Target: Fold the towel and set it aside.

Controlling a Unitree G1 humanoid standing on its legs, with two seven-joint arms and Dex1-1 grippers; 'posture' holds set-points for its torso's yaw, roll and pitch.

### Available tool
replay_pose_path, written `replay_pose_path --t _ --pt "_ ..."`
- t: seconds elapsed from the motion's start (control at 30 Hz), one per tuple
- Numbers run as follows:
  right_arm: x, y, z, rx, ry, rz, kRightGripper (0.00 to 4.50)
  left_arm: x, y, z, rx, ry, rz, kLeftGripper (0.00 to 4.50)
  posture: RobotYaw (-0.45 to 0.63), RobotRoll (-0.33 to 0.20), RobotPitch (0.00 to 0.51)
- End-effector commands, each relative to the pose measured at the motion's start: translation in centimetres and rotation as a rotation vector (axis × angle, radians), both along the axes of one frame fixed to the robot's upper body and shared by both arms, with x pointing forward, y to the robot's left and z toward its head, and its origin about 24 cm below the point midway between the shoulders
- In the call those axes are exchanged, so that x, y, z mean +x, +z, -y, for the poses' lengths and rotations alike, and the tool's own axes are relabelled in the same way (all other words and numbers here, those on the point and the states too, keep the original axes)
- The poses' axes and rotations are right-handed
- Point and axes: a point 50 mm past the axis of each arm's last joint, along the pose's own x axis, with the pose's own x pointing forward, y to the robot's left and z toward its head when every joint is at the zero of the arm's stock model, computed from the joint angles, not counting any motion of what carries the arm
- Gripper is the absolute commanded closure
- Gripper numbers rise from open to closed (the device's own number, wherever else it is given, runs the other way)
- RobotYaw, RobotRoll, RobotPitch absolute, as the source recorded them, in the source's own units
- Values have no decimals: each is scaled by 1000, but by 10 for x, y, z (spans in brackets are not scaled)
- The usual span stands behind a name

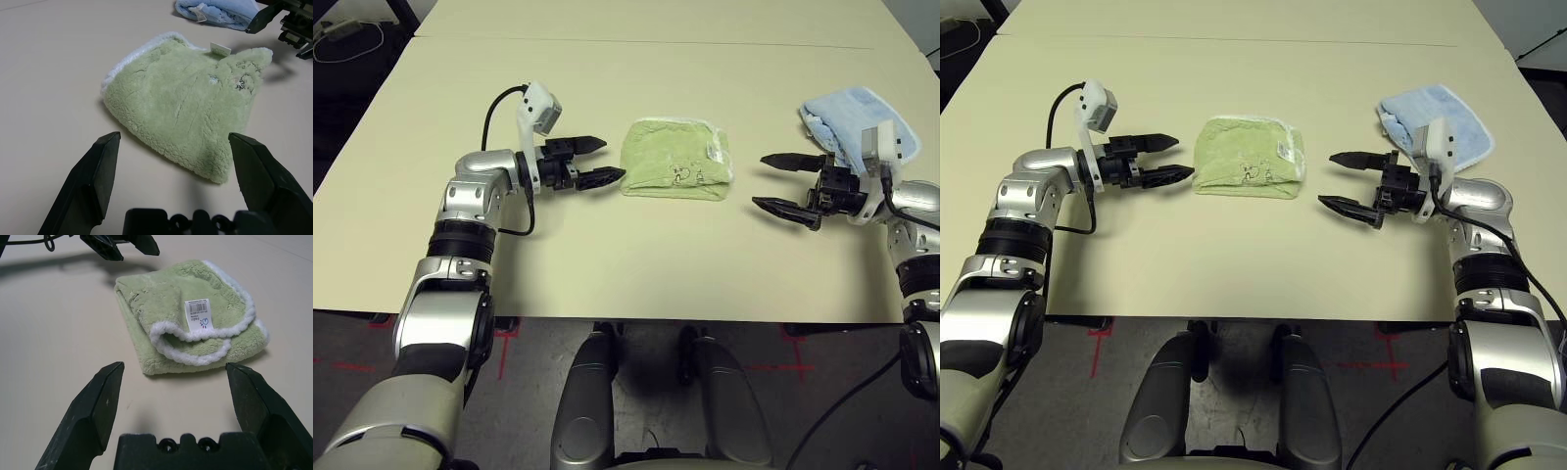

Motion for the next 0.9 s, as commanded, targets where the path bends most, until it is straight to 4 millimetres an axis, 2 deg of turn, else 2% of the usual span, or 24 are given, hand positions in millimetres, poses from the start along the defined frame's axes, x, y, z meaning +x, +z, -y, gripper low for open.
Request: replay_pose_path --t 0.03,0.23,0.57,0.8,0.9 --pt "-2 -3 3 11 -10 -9 8 1 -11 1 49 -20 -6 22 61 0 232" --pt "-2 -2 0 3 1 -8 8 5 -14 8 -138 -7 -337 22 57 0 235" --pt "-7 -9 -1 -27 32 -8 8 10 -2 33 -263 7 -649 22 54 0 240" --pt "-6 -9 -6 -16 40 5 8 8 -6 35 -236 21 -742 22 45 0 244" --pt "-7 -10 -9 -14 53 4 8 10 -10 28 -192 64 -734 22 47 0 244"
